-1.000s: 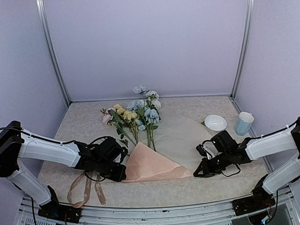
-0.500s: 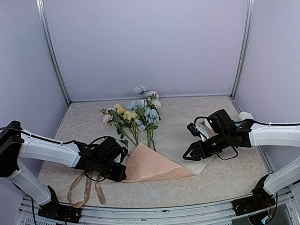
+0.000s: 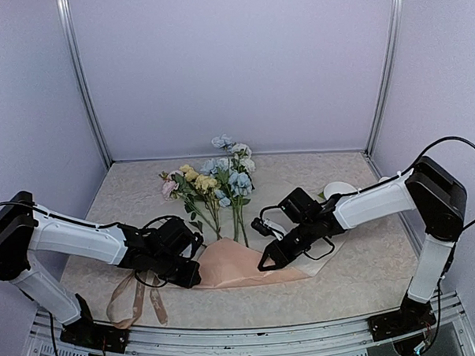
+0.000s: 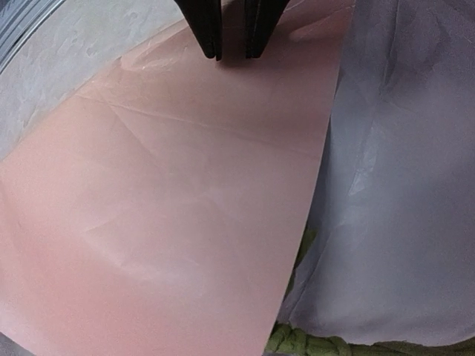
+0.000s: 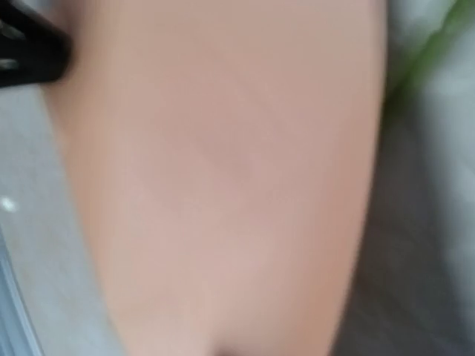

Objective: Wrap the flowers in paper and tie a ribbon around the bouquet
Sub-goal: Press the fold line of the 1/4-folded wrapping paper, then adjust the fake flower with the 1/4-folded wrapping paper.

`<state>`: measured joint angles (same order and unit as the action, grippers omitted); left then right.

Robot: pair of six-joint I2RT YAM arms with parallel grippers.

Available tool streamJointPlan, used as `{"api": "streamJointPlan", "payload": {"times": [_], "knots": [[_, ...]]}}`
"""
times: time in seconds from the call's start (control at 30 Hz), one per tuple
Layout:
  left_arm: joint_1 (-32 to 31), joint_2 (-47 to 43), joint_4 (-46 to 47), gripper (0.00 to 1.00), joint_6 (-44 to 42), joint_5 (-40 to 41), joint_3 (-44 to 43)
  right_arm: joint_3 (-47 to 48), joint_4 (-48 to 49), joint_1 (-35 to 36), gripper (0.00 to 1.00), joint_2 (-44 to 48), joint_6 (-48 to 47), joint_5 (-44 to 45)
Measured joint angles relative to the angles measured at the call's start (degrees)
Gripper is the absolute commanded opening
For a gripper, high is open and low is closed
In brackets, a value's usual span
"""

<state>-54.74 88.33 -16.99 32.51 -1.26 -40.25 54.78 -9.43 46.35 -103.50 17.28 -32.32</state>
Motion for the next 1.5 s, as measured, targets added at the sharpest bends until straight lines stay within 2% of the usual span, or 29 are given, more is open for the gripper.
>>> {"api": "streamJointPlan", "payload": {"times": [0.1,0.27,0.43,0.53,0.67,0.77,0.83,0.93,1.17,1.33,1.5], "knots": [[0.07,-0.11,-0.07,0.22,-0.07,-0.09,-0.15,-0.26,2.14,0.26,0.00,0.59,-0.15,-1.18],[2.43,-2.56,-3.26,0.43,-1.07,-1.42,-1.18,-3.30,5.60,0.26,0.00,2.60,0.31,-2.54],[10.82,-13.35,-1.92,0.59,1.38,-1.07,-2.19,-4.24,6.38,0.26,0.00,2.60,0.28,-3.28],[17.33,-23.04,2.36,0.60,6.40,0.94,-0.13,-4.24,6.58,0.26,0.00,2.60,0.15,-3.74],[24.83,-34.86,7.43,0.65,14.49,5.66,8.76,-4.24,7.15,0.31,0.00,2.60,0.11,-4.31],[27.10,-38.32,7.61,0.72,19.50,8.76,13.44,-4.24,7.67,0.39,0.00,2.60,0.09,-4.98],[28.48,-37.99,7.67,0.77,21.62,9.44,14.99,-4.24,7.74,0.42,0.00,2.60,0.07,-5.25],[31.10,-35.98,9.25,0.78,24.24,9.51,16.68,-4.22,7.89,0.44,0.00,2.58,-0.02,-5.51],[35.87,-26.34,17.03,0.76,26.21,7.82,18.21,-4.24,8.28,0.55,0.00,2.58,-0.07,-6.01],[36.46,-18.10,22.29,0.73,26.18,5.90,18.12,-4.66,9.03,0.63,0.00,2.58,0.22,-6.12],[36.65,-11.21,24.96,0.64,25.38,4.57,15.54,-5.05,9.25,0.92,0.00,2.58,0.37,-6.27]]}}
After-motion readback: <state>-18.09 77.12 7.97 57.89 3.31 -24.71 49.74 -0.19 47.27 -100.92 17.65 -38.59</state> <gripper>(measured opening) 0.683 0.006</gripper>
